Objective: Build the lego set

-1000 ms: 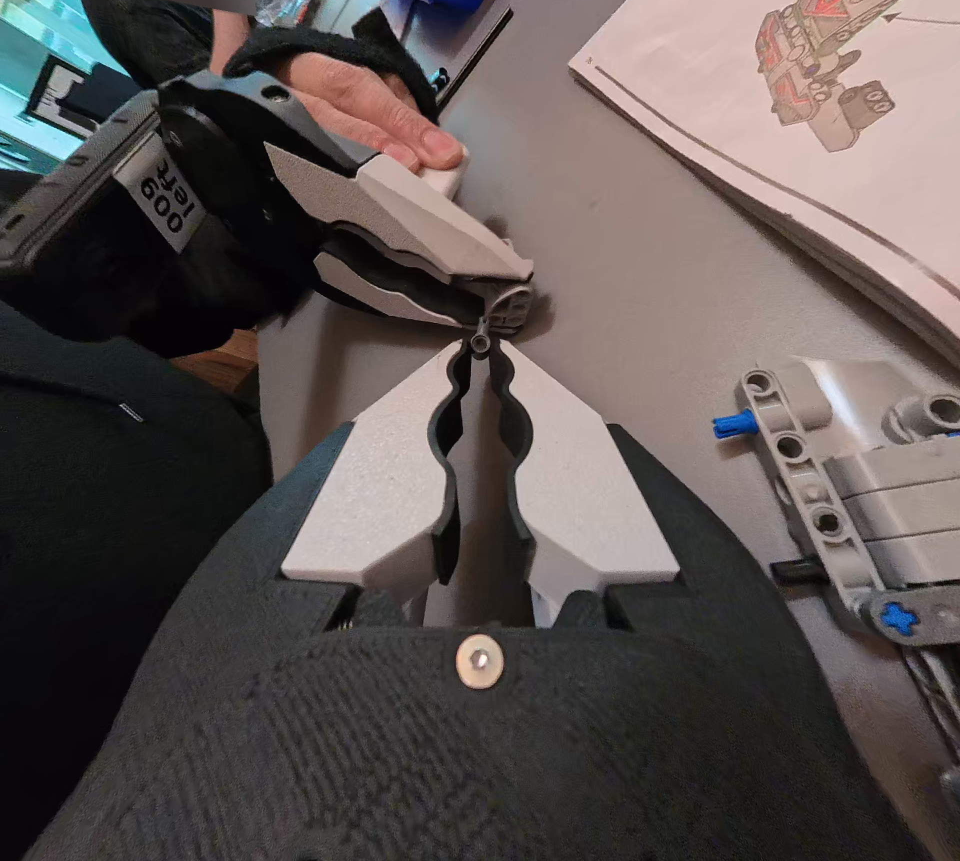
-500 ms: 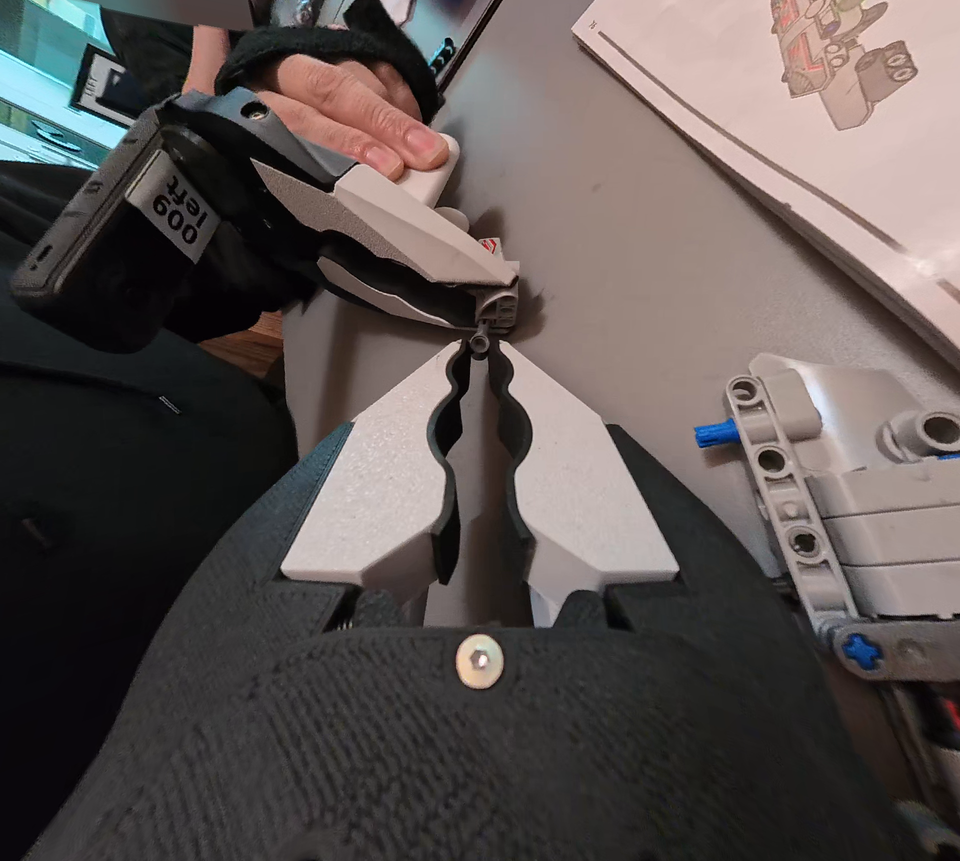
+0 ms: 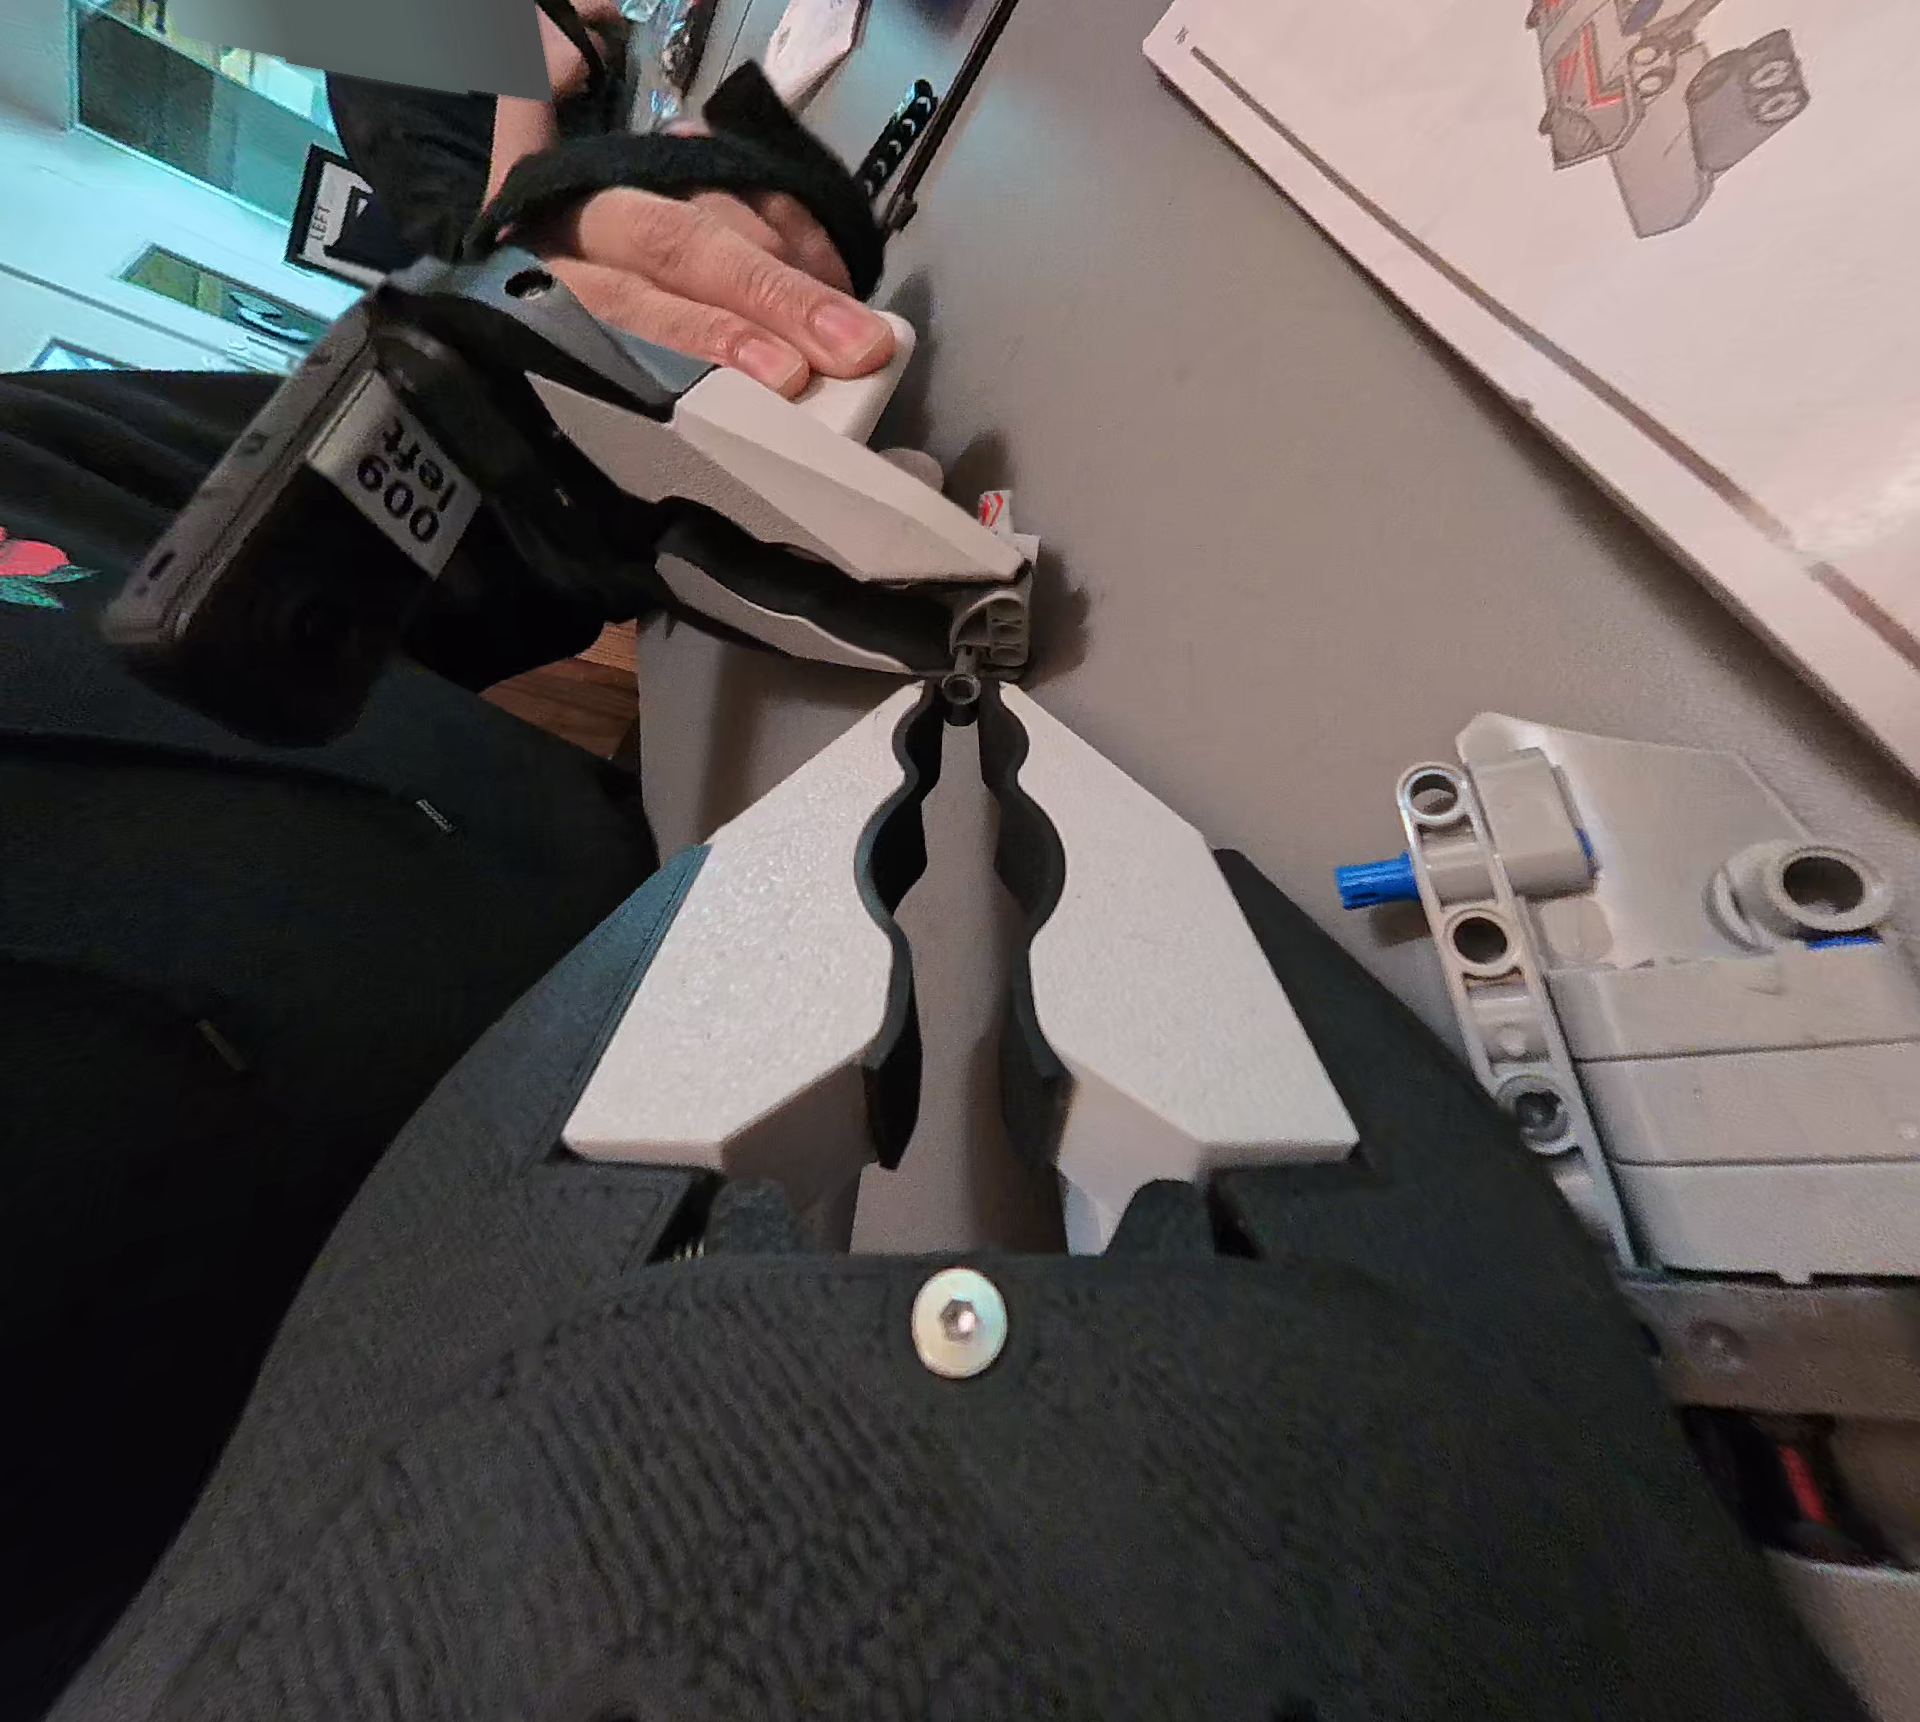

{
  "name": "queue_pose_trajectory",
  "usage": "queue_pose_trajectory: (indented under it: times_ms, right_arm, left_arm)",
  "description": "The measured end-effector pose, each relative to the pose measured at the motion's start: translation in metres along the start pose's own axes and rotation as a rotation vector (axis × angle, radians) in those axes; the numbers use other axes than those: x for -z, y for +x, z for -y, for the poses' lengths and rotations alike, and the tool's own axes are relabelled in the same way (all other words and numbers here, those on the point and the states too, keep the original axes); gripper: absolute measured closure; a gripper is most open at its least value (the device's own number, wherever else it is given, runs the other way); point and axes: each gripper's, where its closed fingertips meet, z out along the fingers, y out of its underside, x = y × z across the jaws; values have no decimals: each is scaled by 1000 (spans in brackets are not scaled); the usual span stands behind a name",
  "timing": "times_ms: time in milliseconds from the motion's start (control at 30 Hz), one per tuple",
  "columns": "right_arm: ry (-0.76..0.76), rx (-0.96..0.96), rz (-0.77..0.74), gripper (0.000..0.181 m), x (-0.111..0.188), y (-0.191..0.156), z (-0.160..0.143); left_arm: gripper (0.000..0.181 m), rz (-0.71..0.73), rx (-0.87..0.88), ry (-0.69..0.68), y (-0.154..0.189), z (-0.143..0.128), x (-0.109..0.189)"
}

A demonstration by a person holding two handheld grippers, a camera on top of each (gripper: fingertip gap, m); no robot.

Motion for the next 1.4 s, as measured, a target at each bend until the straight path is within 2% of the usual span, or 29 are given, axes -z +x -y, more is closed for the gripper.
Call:
queue_pose_trajectory:
  times_ms: [133, 267, 600, 800, 1067, 1133, 1233, 1400]
  right_arm:
    - [35, 15, -49, 176, 0, 2, 1]
    - [65, -60, -15, 176, 3, 2, 4]
    - [147, -55, -49, 176, 3, 6, 14]
    - [202, -14, -120, 176, 4, 8, 16]
    - [240, -32, -134, 176, 5, 9, 19]
    - [258, -55, -141, 176, 5, 10, 20]
    - [298, -113, -132, 176, 6, 10, 22]
    - [345, -145, -166, 176, 5, 10, 22]
  left_arm:
    - [161, 43, -41, -58, -2, -1, -1]
    - [161, 40, -55, -58, -3, 0, 0]
    - [161, -172, 374, 49, 2, -3, 0]
    - [160, -210, 446, 53, 1, -5, -1]
    - [149, -357, 698, 10, 3, -15, -1]
    - [157, -390, 706, 17, 6, -14, 1]
    - [158, -372, 689, 13, 6, -14, 0]
    - [159, -166, 579, -48, -5, -18, -5]
